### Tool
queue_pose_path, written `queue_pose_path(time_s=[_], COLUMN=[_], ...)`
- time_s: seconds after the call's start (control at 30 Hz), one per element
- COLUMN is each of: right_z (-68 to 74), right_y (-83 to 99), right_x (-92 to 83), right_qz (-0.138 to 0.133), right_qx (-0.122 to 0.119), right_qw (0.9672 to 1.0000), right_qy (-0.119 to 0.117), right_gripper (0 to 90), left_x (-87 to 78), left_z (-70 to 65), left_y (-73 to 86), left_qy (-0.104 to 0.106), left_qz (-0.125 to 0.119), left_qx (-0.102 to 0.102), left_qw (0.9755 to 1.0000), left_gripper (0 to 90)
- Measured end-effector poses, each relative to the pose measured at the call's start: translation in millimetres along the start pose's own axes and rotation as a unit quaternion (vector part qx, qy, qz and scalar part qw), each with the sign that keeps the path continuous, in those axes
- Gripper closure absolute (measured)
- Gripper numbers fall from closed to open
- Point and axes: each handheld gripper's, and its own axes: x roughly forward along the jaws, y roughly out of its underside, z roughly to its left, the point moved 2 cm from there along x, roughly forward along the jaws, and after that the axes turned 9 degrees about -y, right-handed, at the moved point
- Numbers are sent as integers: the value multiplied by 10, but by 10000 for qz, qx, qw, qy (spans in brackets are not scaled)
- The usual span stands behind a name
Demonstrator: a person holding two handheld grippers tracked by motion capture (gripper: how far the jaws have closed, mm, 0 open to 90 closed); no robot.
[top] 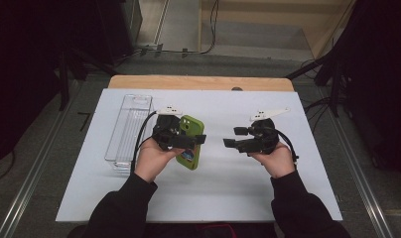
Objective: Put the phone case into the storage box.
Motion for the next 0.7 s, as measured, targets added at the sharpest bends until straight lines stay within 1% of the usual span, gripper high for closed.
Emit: queue_pose_path(time_s=[0.07,0.13,0.17,0.27,0.3,0.33,0.37,0.4,0.47,0.6,0.7], right_z=[-8,-19,-22,-25,-26,-28,-37,-42,-42,-31,-19], right_y=[25,45,56,91,105,117,131,145,179,261,339], right_x=[8,18,19,29,33,38,45,44,36,20,-12], right_qz=[16,77,47,35,68,133,207,252,265,276,302], right_qx=[102,157,140,80,58,72,83,116,121,60,61], right_qw=[9999,9998,9999,9998,9999,9998,9997,9996,9996,9996,9995], right_qy=[-58,-58,-88,-168,-148,-97,-11,20,-16,-68,-33], right_gripper=[251,200,190,107,73,17,0,0,0,0,0], left_x=[-4,-7,-10,-21,-22,-24,-26,-28,-29,-33,-44], left_z=[2,8,11,20,23,28,37,43,47,51,53], left_y=[-1,-1,-1,-5,-6,-7,-7,-8,-7,-7,-11], left_qy=[3,21,31,23,40,53,46,53,69,91,104], left_qz=[2,3,10,2,-1,0,12,13,31,38,43], left_qx=[3,7,9,2,-21,-42,-47,-57,-57,-48,-61], left_qw=[10000,10000,10000,10000,10000,10000,10000,10000,10000,9999,9999], left_gripper=[172,172,172,172,172,171,172,171,172,172,172])
